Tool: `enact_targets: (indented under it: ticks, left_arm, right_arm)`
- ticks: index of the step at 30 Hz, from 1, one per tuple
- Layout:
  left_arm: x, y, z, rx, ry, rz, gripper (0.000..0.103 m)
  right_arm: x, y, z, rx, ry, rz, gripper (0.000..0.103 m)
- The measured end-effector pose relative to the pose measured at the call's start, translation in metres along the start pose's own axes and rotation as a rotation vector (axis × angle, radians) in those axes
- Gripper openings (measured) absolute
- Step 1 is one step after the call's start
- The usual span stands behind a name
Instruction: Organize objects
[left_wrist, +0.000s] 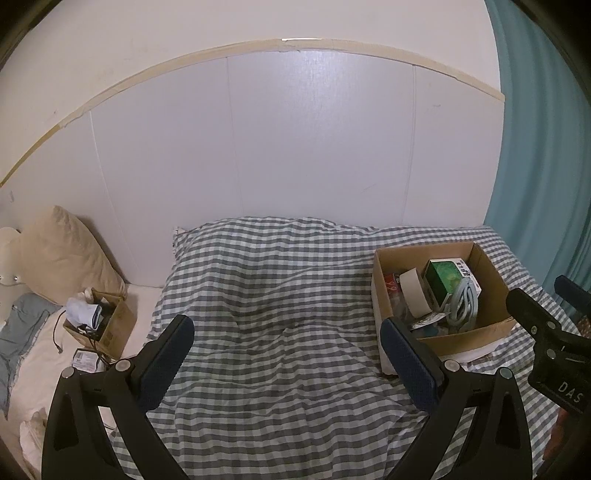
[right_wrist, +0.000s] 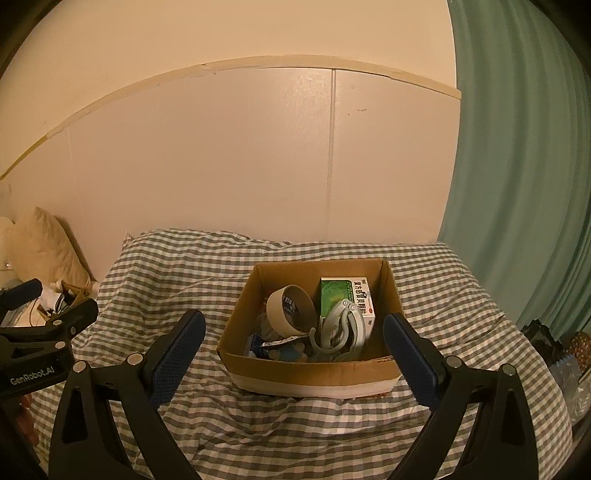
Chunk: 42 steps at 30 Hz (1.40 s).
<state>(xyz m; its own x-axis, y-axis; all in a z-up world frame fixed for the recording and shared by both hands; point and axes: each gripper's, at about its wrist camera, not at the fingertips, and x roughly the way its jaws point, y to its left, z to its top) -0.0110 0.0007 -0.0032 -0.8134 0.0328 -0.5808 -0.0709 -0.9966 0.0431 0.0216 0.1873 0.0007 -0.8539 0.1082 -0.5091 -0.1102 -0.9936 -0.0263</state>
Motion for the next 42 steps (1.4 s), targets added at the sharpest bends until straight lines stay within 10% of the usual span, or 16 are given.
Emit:
enact_targets:
  ticks: [42]
  left_arm:
    - [0.007, 0.008, -0.006, -0.011, 0.013, 0.033, 0.103]
  right_arm:
    - [0.022, 0.007, -0.005, 0.0, 0.024, 0.02, 0.101]
